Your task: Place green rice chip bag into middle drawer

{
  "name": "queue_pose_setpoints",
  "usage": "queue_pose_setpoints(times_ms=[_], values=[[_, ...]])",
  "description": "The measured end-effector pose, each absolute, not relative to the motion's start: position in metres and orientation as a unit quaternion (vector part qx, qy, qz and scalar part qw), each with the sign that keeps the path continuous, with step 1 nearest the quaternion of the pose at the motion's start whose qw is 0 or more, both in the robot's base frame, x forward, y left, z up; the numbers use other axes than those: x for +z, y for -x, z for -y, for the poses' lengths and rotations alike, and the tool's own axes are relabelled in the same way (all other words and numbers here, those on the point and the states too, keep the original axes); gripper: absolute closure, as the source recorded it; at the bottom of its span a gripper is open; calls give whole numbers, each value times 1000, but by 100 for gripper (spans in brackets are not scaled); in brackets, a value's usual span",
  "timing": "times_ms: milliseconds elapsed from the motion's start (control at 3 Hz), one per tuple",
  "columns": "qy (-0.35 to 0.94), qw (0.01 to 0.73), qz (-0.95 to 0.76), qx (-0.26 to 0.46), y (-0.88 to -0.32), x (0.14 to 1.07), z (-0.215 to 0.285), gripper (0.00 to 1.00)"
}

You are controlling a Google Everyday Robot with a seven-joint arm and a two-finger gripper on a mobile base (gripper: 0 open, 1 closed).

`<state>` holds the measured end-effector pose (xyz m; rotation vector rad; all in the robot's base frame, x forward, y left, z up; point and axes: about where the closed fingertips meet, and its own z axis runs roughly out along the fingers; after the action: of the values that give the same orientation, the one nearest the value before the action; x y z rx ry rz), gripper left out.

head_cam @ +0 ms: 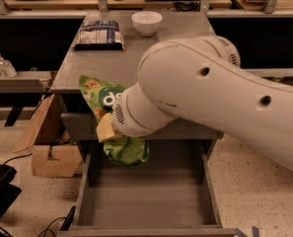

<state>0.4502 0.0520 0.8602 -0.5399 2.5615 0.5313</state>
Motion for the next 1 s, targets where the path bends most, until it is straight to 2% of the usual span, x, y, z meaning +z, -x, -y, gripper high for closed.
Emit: queue_pose_setpoints(times_ms=[667,1000], values=[[215,136,-938,237,-432,678,-118,100],[199,121,-938,258,-445,604,-130,100]])
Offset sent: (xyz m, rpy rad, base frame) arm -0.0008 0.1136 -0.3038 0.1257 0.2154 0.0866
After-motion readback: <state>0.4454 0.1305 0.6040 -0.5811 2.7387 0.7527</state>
